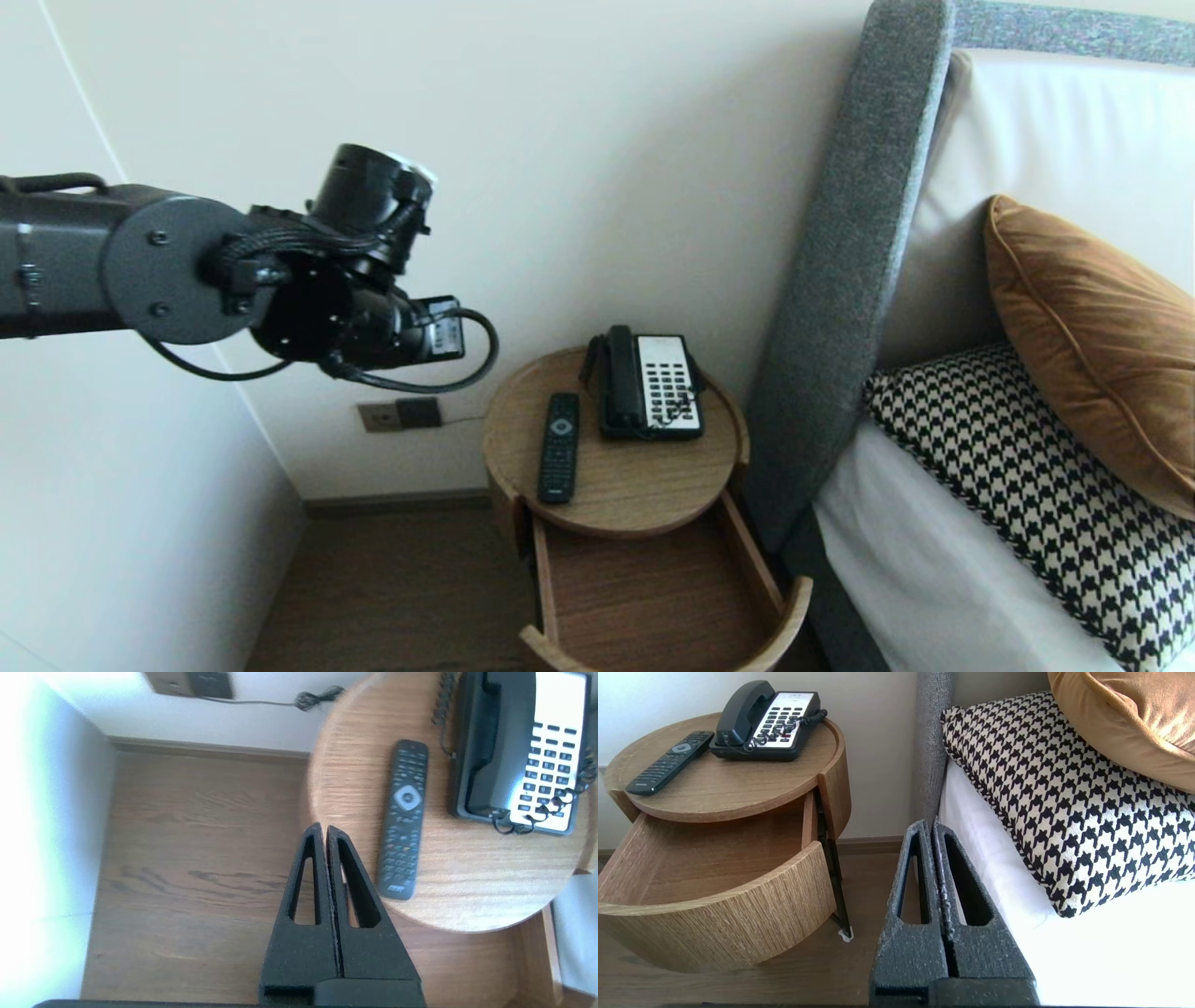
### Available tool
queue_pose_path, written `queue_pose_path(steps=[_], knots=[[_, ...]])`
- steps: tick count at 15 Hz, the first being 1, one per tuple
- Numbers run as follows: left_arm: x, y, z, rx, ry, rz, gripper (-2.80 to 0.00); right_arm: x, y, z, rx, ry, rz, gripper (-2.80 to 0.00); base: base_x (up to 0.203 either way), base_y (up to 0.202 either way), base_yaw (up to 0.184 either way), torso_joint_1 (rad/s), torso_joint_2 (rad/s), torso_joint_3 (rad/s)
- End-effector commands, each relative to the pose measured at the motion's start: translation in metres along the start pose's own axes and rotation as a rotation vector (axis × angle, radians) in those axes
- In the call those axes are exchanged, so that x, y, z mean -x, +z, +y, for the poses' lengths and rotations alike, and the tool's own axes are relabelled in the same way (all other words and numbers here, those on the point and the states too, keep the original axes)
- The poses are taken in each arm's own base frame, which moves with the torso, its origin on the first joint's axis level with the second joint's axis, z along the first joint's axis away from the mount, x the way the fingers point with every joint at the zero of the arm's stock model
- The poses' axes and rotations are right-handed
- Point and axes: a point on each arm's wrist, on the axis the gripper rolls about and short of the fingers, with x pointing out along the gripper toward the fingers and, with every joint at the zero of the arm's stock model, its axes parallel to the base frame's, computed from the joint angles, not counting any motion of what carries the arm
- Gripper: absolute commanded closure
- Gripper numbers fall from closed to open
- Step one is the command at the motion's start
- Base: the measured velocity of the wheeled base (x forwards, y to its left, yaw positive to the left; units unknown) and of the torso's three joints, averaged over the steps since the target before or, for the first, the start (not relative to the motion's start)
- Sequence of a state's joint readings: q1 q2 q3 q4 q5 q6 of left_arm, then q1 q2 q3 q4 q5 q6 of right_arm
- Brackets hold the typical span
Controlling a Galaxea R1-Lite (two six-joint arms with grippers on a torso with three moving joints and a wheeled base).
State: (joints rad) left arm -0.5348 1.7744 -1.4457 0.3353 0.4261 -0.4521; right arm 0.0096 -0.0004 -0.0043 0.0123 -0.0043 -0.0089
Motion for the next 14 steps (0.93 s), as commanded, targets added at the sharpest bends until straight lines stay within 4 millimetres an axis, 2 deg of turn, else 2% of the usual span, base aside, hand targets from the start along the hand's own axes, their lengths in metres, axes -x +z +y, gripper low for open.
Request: queue_pose_path(steps=[1, 5, 8, 10, 14], knots=[[0.047, 0.009, 0.035, 0.050, 0.007, -0.074, 0.00, 0.000, 0.000, 0.000, 0.000, 0.001, -0.003, 0.00, 0.000, 0.000, 0.000, 0.000, 0.00, 0.000], [0.093, 0.000, 0.090, 0.059, 0.089, -0.144, 0.00, 0.000, 0.000, 0.000, 0.000, -0.001, -0.005, 0.00, 0.000, 0.000, 0.000, 0.000, 0.00, 0.000], [0.127, -0.020, 0.141, 0.050, 0.213, -0.189, 0.00, 0.000, 0.000, 0.000, 0.000, -0.001, -0.004, 0.00, 0.000, 0.000, 0.000, 0.000, 0.00, 0.000], [0.142, -0.048, 0.164, 0.040, 0.239, -0.180, 0.00, 0.000, 0.000, 0.000, 0.000, -0.001, -0.003, 0.00, 0.000, 0.000, 0.000, 0.000, 0.00, 0.000], [0.159, -0.117, 0.181, -0.002, 0.251, -0.170, 0.00, 0.000, 0.000, 0.000, 0.000, -0.001, -0.003, 0.00, 0.000, 0.000, 0.000, 0.000, 0.00, 0.000]])
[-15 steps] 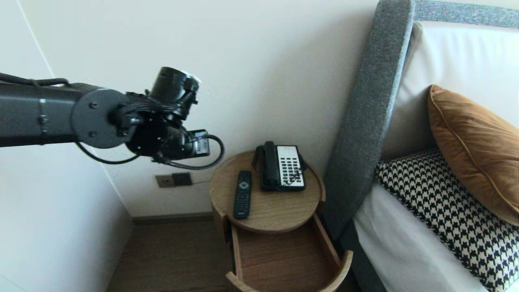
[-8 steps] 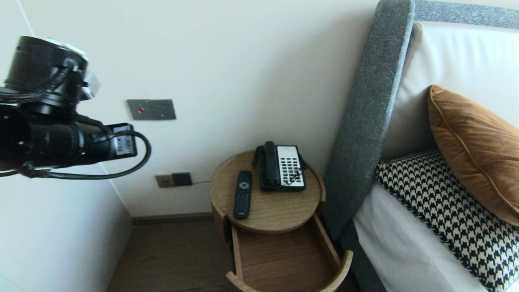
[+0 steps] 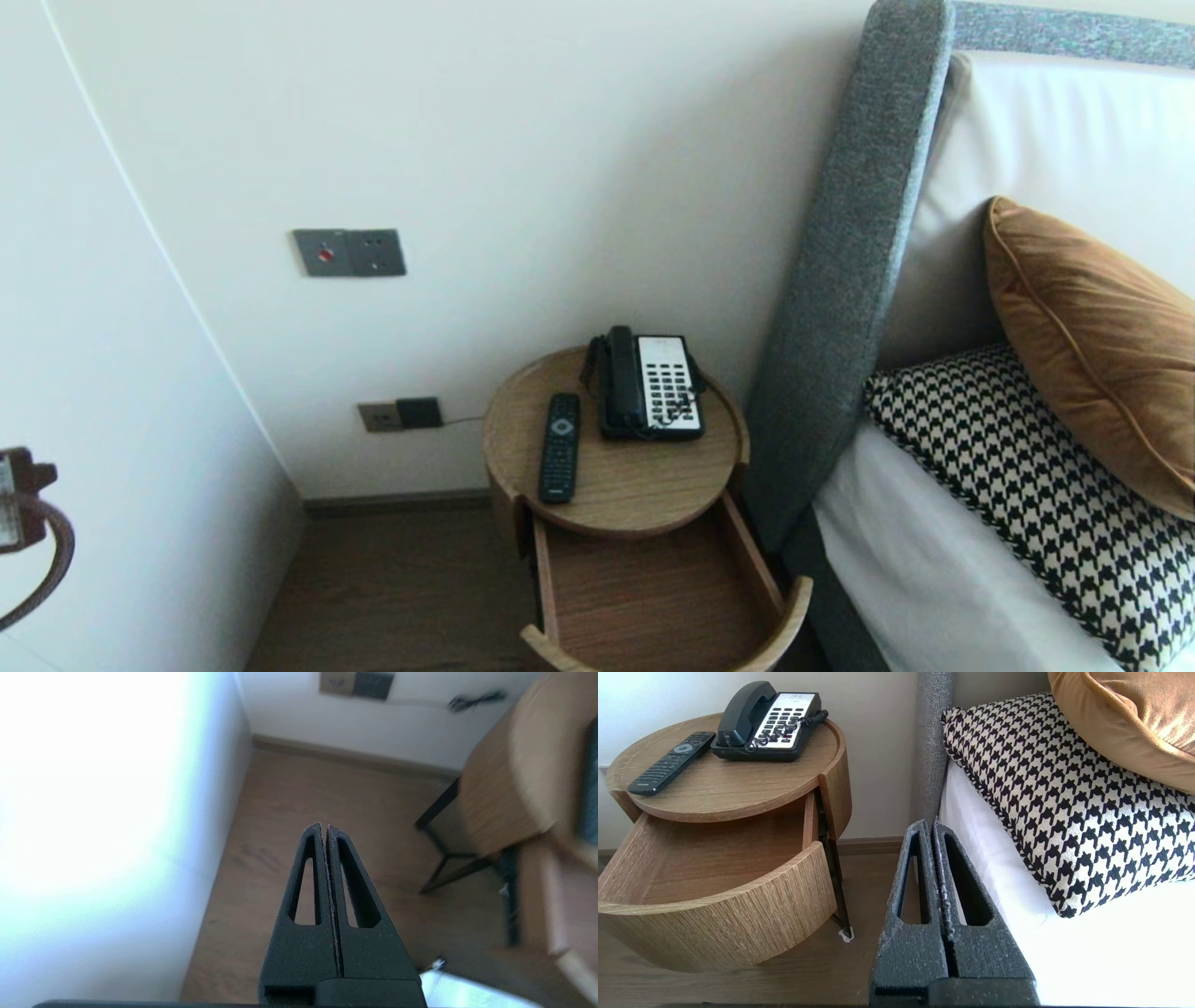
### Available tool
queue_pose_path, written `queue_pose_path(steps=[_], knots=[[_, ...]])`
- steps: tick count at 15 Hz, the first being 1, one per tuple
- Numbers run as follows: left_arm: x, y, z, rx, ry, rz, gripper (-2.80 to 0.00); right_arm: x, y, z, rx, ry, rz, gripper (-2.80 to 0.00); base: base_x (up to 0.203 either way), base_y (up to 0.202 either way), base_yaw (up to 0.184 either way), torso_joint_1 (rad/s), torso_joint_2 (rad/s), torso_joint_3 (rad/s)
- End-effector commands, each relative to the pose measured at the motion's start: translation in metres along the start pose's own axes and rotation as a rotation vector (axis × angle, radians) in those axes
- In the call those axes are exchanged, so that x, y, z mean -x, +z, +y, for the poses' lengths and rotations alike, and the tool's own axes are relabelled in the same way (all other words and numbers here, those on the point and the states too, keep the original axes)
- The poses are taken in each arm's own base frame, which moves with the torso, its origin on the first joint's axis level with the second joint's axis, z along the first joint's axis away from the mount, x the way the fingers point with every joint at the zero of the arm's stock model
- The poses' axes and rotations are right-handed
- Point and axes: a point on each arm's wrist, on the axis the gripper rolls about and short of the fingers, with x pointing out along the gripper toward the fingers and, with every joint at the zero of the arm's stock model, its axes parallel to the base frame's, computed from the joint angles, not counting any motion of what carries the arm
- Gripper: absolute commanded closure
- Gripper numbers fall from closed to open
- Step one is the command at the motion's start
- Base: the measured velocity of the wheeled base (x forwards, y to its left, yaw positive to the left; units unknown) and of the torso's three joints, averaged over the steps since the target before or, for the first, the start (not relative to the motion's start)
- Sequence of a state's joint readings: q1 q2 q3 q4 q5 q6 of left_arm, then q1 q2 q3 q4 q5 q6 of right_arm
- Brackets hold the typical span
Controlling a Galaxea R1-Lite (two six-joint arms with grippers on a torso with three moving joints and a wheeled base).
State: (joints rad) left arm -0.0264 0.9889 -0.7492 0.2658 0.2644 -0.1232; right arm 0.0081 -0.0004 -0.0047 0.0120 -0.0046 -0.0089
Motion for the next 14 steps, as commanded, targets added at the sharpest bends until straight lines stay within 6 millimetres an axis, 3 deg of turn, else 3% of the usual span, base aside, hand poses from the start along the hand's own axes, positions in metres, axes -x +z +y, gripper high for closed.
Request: queue_pose_path(steps=[1, 8, 10, 14], knots=[[0.024, -0.045, 0.015, 0.004, 0.016, -0.051, 0.00, 0.000, 0.000, 0.000, 0.000, 0.001, -0.003, 0.00, 0.000, 0.000, 0.000, 0.000, 0.00, 0.000], [0.038, -0.154, 0.029, -0.074, 0.041, -0.097, 0.00, 0.000, 0.000, 0.000, 0.000, 0.001, -0.004, 0.00, 0.000, 0.000, 0.000, 0.000, 0.00, 0.000], [0.042, -0.169, 0.030, -0.109, 0.038, -0.154, 0.00, 0.000, 0.000, 0.000, 0.000, 0.001, -0.004, 0.00, 0.000, 0.000, 0.000, 0.000, 0.00, 0.000], [0.034, -0.176, 0.029, -0.131, 0.025, -0.201, 0.00, 0.000, 0.000, 0.000, 0.000, 0.001, -0.004, 0.00, 0.000, 0.000, 0.000, 0.000, 0.00, 0.000]])
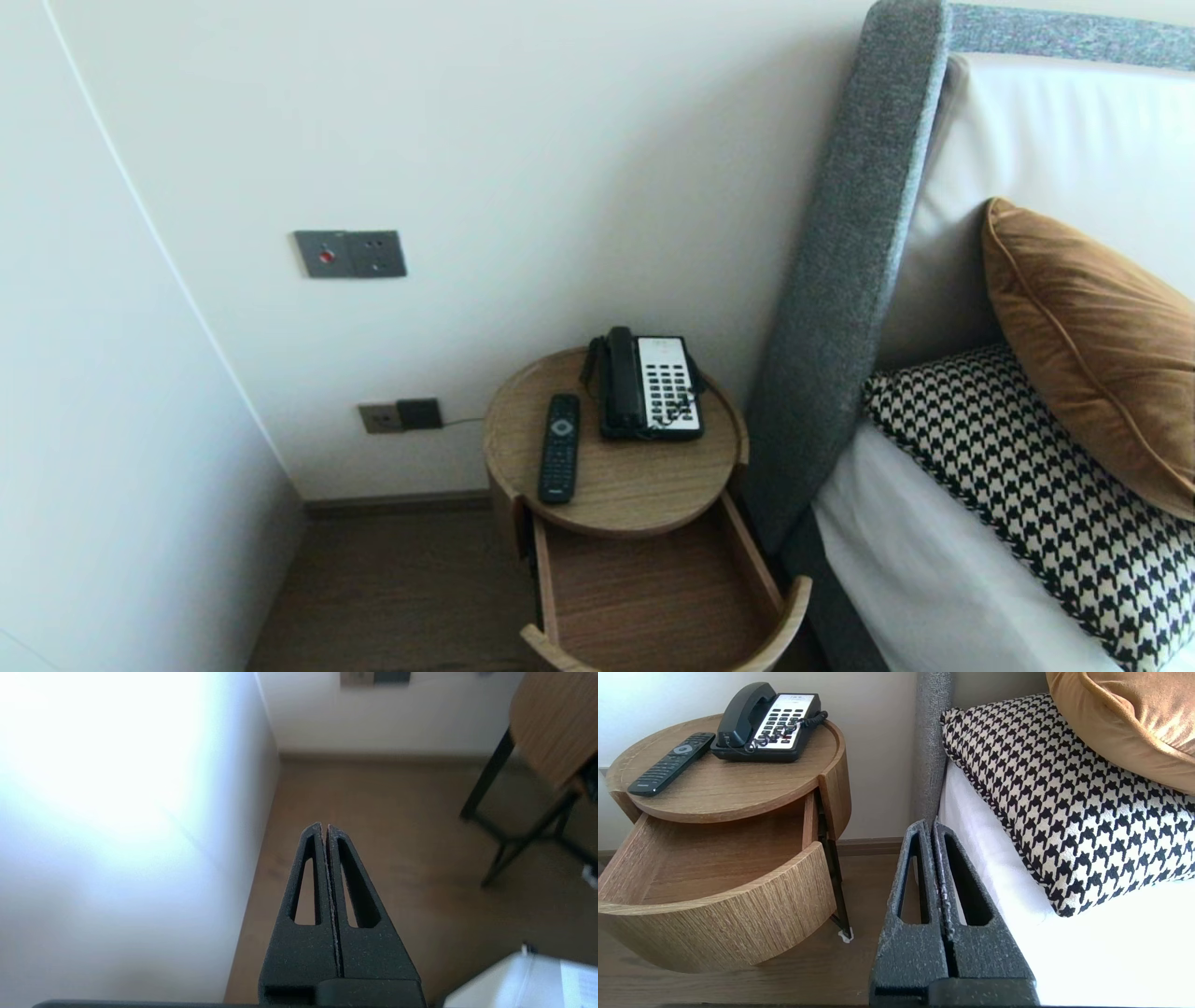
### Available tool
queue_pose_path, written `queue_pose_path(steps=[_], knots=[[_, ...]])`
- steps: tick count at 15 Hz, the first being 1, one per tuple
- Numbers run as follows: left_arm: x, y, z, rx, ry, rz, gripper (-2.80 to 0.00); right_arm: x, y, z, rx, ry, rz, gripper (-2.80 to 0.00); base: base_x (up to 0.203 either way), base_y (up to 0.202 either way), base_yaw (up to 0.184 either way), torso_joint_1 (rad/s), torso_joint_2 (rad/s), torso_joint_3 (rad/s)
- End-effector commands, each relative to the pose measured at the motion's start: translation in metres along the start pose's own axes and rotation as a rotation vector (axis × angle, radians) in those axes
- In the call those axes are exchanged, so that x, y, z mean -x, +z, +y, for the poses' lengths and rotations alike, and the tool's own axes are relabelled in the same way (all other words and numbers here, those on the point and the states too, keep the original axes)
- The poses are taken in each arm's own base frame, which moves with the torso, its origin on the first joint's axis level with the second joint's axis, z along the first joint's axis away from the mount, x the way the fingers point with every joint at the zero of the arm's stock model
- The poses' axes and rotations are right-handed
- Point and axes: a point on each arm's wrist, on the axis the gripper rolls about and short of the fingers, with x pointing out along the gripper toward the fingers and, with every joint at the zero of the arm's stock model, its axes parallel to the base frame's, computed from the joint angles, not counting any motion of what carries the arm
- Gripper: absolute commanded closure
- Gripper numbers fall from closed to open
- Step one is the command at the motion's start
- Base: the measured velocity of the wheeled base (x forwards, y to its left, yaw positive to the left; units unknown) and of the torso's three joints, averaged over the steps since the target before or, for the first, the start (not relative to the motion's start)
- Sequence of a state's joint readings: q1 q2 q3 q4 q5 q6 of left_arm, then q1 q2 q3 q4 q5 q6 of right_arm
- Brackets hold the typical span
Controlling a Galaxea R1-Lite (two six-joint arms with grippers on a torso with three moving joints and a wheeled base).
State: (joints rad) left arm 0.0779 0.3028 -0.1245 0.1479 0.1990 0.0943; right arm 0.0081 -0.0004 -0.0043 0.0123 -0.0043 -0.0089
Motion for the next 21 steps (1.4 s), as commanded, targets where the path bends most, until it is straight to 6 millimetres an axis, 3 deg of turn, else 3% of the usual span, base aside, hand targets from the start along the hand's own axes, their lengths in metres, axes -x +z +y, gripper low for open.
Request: queue_pose_path(steps=[1, 7, 10, 15, 21], knots=[[-0.004, -0.006, -0.003, 0.004, -0.044, -0.074, 0.00, 0.000, 0.000, 0.000, 0.000, 0.001, -0.005, 0.00, 0.000, 0.000, 0.000, 0.000, 0.00, 0.000], [-0.006, -0.008, -0.006, 0.014, -0.147, -0.122, 0.00, 0.000, 0.000, 0.000, 0.000, 0.001, -0.005, 0.00, 0.000, 0.000, 0.000, 0.000, 0.00, 0.000], [0.001, -0.020, -0.005, -0.008, -0.238, -0.211, 0.00, 0.000, 0.000, 0.000, 0.000, 0.001, -0.003, 0.00, 0.000, 0.000, 0.000, 0.000, 0.00, 0.000], [0.010, -0.028, -0.004, 0.007, -0.243, -0.359, 0.00, 0.000, 0.000, 0.000, 0.000, 0.002, -0.005, 0.00, 0.000, 0.000, 0.000, 0.000, 0.00, 0.000], [0.010, -0.028, -0.003, 0.031, -0.244, -0.361, 0.00, 0.000, 0.000, 0.000, 0.000, 0.001, -0.005, 0.00, 0.000, 0.000, 0.000, 0.000, 0.00, 0.000]])
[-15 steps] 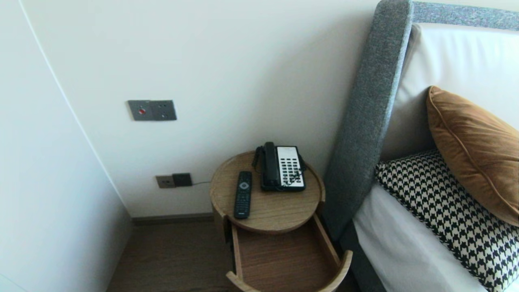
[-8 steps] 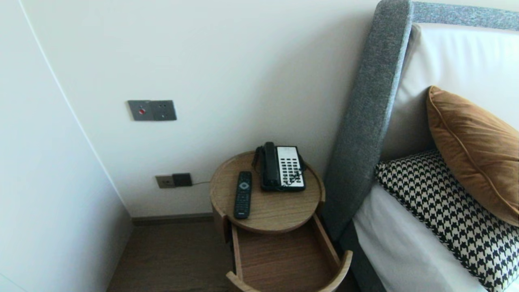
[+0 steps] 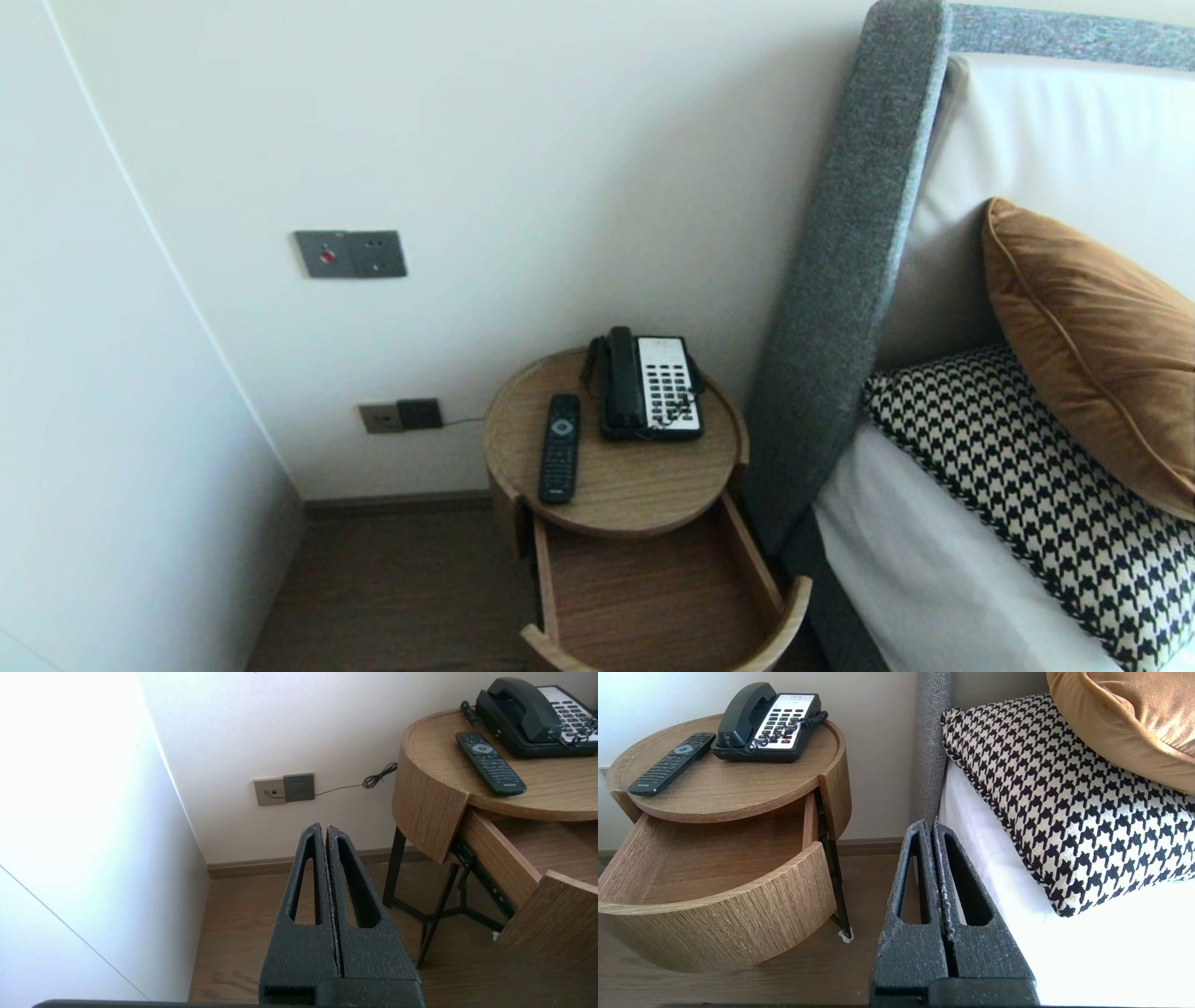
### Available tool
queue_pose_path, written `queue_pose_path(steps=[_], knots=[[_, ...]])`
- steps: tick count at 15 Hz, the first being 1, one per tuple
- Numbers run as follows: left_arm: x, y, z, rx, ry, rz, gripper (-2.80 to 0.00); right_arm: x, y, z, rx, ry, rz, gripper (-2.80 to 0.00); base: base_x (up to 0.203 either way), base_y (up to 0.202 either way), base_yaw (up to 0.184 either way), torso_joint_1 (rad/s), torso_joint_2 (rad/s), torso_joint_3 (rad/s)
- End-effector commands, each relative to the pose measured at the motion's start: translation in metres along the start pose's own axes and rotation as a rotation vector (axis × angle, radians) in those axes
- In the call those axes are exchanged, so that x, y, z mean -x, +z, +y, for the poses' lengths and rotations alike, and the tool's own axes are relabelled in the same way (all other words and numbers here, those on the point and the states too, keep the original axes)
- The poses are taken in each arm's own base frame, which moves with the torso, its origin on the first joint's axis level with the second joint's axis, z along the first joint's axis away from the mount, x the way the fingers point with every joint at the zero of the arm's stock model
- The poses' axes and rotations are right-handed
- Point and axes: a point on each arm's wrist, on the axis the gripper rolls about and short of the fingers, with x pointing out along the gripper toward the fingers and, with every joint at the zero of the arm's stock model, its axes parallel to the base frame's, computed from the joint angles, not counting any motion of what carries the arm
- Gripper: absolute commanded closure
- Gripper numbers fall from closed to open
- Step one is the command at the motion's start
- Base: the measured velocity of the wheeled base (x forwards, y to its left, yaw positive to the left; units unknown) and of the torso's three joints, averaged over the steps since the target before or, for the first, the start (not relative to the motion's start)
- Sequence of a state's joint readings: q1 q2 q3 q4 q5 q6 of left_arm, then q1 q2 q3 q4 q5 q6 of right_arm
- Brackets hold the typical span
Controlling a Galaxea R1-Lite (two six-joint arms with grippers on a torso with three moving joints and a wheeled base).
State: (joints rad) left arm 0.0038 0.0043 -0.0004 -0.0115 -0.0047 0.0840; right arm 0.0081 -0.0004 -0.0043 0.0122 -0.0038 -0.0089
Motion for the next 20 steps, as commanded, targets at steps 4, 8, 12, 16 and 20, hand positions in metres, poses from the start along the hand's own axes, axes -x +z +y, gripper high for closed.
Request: queue_pose_path(steps=[4, 8, 12, 16, 20], knots=[[0.0004, -0.0005, 0.0000, 0.000, 0.000, -0.003, 0.00, 0.0003, -0.0001, 0.0000, 0.000, 0.002, -0.004, 0.00, 0.000, 0.000, 0.000, 0.000, 0.00, 0.000], [0.0004, -0.0005, 0.0000, 0.000, 0.000, -0.003, 0.00, 0.0002, -0.0004, 0.0000, 0.000, 0.000, -0.003, 0.00, 0.000, 0.000, 0.000, 0.000, 0.00, 0.000], [0.0004, -0.0005, 0.0000, 0.000, 0.000, -0.003, 0.00, 0.0003, -0.0001, 0.0000, -0.003, -0.001, -0.004, 0.00, 0.000, 0.000, 0.000, 0.000, 0.00, 0.000], [0.0004, -0.0005, 0.0000, 0.000, 0.000, -0.003, 0.00, 0.0001, -0.0004, 0.0000, -0.003, -0.002, -0.001, 0.00, 0.000, 0.000, 0.000, 0.000, 0.00, 0.000], [0.0004, -0.0005, 0.0000, 0.000, 0.000, -0.003, 0.00, 0.0002, -0.0005, 0.0000, -0.003, -0.002, -0.002, 0.00, 0.000, 0.000, 0.000, 0.000, 0.00, 0.000]])
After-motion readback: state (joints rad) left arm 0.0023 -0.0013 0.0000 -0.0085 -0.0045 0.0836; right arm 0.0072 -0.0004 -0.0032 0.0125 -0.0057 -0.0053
